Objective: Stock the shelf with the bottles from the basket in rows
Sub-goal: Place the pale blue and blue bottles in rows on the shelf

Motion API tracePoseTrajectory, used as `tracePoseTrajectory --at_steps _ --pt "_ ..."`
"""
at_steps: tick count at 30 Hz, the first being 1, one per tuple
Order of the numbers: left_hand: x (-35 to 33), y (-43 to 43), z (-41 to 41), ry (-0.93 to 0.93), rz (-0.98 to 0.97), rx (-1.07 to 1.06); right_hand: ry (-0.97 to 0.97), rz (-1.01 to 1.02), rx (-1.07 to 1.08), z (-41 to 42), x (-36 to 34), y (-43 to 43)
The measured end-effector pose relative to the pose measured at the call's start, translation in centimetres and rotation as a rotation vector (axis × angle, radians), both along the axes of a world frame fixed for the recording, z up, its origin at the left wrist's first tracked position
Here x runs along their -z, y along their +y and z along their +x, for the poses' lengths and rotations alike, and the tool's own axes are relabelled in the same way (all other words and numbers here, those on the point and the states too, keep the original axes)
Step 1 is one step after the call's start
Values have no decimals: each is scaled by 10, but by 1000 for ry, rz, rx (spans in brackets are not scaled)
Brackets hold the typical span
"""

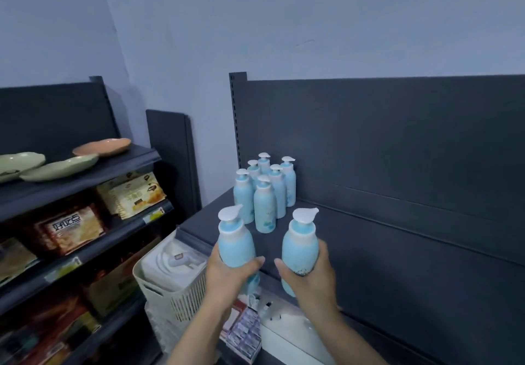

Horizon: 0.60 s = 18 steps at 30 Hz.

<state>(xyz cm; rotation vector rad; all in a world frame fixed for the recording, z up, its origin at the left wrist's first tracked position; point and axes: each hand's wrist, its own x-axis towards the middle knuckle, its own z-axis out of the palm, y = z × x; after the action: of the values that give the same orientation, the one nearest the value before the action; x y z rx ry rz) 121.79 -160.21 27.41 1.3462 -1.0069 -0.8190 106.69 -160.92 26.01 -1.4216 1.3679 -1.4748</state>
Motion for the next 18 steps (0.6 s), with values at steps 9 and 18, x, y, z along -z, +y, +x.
tracePoseTrajectory --at_steps 9,18 --pt "5 -98 51 -71 -4 -22 -42 16 73 76 16 -80" --pt "18 -173 85 -60 161 191 -115 101 347 140 41 -135"
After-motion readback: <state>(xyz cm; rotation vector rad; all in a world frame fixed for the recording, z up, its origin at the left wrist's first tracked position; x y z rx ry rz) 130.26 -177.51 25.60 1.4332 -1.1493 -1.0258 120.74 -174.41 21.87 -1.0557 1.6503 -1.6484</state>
